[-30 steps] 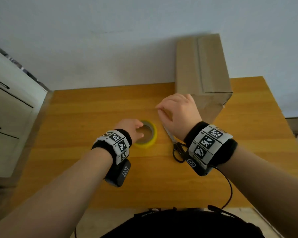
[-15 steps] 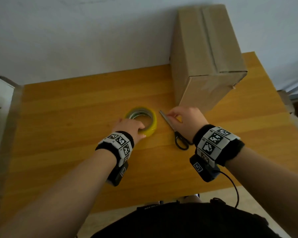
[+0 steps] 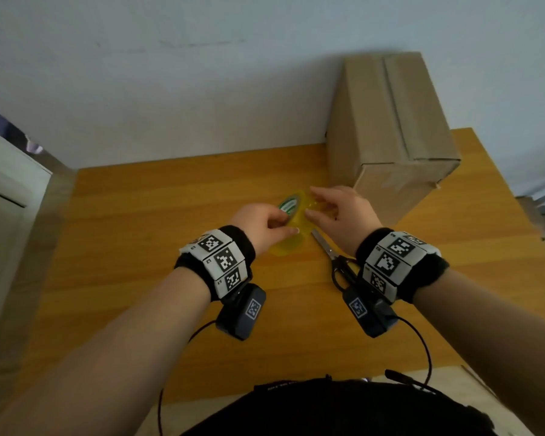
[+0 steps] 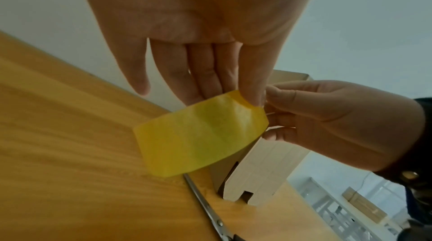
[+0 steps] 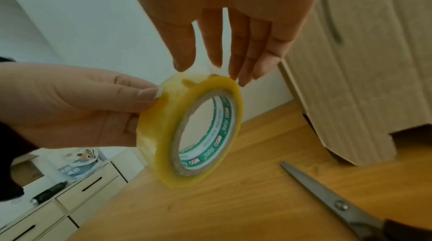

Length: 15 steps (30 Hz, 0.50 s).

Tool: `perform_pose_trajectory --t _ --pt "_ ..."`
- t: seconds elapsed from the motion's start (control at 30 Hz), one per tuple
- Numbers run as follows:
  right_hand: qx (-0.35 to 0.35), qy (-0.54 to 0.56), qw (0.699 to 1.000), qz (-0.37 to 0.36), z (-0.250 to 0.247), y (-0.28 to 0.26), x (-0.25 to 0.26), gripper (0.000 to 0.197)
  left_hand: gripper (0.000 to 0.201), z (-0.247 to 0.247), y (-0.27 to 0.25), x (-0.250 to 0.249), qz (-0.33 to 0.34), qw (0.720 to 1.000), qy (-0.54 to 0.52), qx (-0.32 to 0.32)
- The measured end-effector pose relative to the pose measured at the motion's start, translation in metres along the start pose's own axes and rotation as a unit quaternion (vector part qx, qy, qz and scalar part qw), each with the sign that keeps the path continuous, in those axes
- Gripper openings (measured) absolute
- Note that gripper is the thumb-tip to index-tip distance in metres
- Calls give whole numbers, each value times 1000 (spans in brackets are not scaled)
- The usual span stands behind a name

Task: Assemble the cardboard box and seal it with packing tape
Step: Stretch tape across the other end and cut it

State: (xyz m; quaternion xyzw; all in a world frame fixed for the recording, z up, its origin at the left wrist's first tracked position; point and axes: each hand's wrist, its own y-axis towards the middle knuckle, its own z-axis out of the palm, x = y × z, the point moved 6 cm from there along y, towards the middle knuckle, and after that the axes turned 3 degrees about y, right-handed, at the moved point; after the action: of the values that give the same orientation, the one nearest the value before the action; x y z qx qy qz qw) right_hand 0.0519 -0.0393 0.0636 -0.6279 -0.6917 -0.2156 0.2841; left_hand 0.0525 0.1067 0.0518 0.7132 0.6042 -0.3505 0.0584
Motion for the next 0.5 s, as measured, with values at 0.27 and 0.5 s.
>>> perform_pose_trajectory --t 0.27,0.5 --pt "-60 7 997 -46 -22 -10 11 11 41 -9 -9 -13 22 1000 21 4" --pt "-66 -26 996 -57 -34 -16 17 10 24 -4 -18 -25 28 996 -82 13"
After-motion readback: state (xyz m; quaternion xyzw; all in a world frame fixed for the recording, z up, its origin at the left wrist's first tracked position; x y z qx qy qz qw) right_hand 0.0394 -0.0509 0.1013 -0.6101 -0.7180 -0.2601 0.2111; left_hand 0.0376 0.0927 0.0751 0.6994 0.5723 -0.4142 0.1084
